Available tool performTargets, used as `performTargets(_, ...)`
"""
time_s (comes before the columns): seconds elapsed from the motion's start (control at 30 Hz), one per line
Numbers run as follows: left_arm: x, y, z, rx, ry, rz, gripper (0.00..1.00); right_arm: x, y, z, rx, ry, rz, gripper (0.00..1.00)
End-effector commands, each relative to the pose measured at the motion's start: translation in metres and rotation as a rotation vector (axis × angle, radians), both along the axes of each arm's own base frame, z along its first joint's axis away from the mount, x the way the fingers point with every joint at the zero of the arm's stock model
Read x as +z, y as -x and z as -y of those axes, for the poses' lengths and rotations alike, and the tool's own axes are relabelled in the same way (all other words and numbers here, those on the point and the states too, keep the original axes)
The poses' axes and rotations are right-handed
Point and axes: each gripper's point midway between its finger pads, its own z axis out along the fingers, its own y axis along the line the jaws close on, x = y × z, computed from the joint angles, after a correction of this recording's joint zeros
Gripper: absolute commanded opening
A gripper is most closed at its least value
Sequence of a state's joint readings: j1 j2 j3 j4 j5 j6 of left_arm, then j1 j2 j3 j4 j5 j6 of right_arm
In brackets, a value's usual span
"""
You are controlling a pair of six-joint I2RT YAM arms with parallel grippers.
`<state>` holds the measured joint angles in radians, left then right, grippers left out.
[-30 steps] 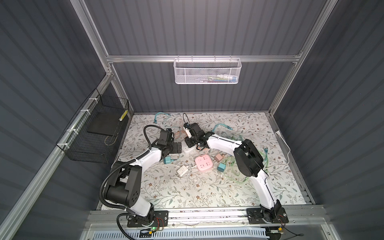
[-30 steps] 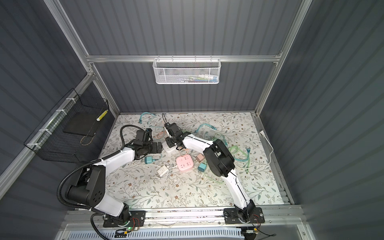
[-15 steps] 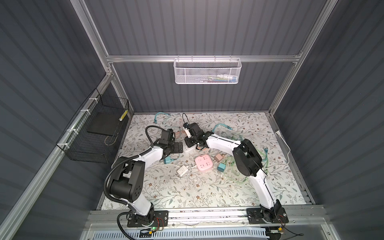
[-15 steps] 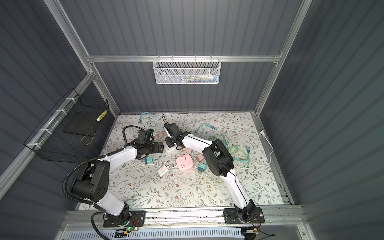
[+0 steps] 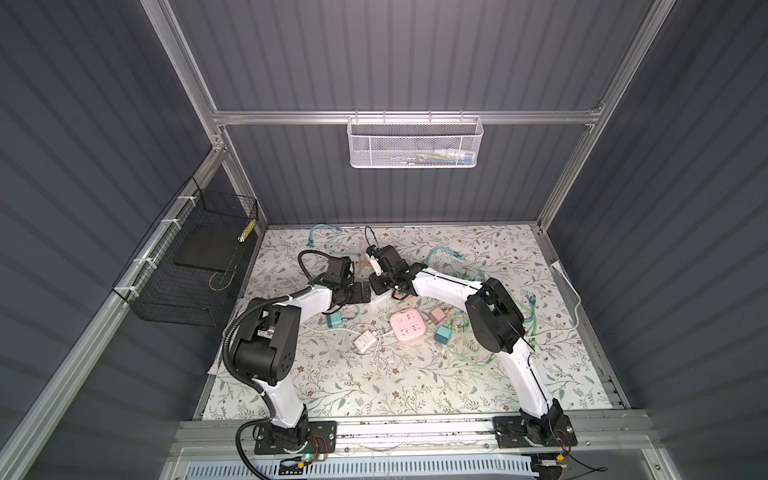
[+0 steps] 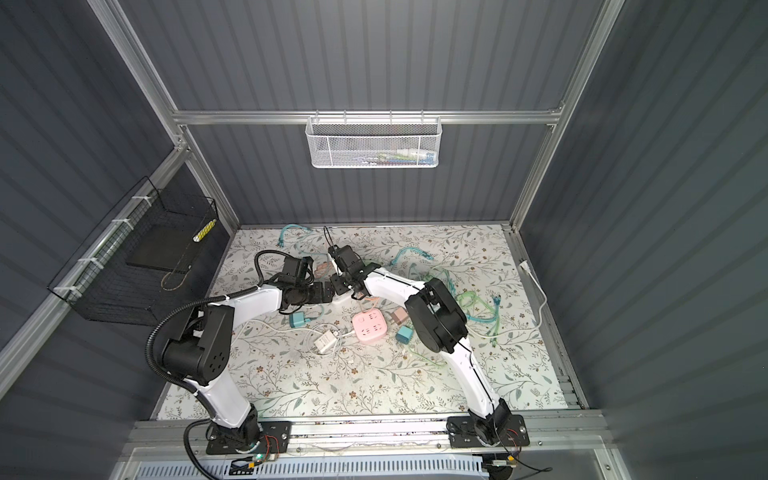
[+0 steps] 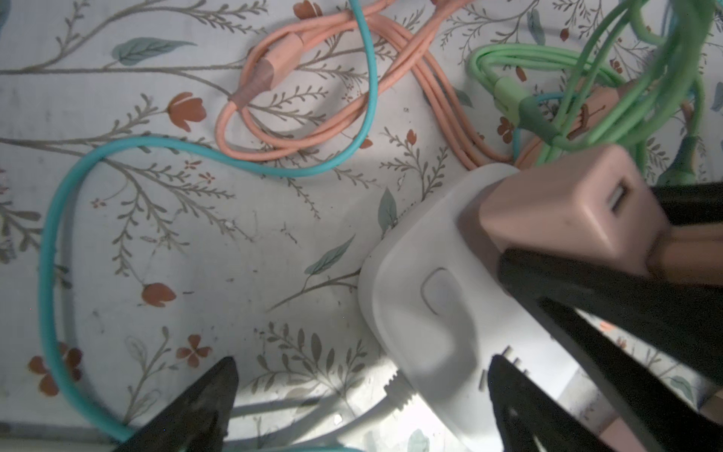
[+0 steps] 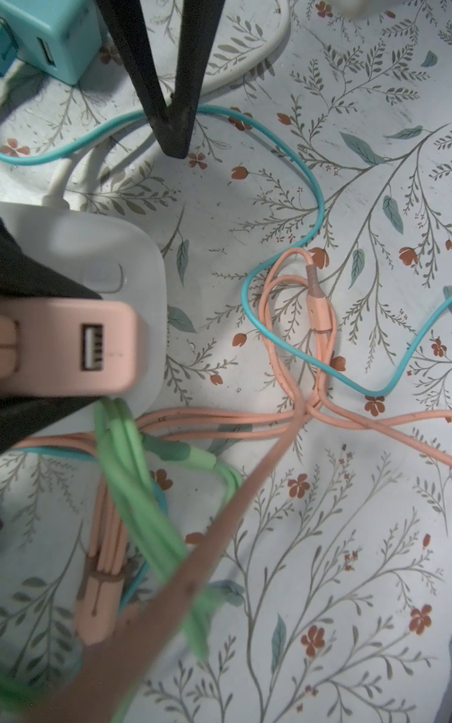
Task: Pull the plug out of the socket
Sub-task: 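Pull the pink charger out with the right gripper while the left steadies the strip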
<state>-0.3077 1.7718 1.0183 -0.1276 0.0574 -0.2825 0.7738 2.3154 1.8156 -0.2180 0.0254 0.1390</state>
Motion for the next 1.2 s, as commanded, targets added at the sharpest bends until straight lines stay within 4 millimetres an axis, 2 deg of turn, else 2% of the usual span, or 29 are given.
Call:
performTargets(0.0, -0.007, 0.001, 0.001, -0.006, 0.003, -0.051, 1.00, 0.023, 0.001, -0.004, -0.012, -0.022, 0.013, 0.10)
performTargets(0.5, -0.042, 0.024, -0.011, -0.012, -0.065, -0.154, 1.00, 0.060, 0.001, -0.012, -0.019, -0.117, 0.043, 0.09)
performTargets(1.0, -0.057, 0.030, -0.009, -0.008, -0.013, -0.197, 1.00, 0.064, 0.008, -0.004, -0.011, -0.117, 0.075, 0.10)
performTargets(1.17, -0.062, 0.032, -0.009, -0.015, -0.012, -0.221, 1.00, 0.073, 0.010, -0.006, 0.000, -0.146, 0.087, 0.10)
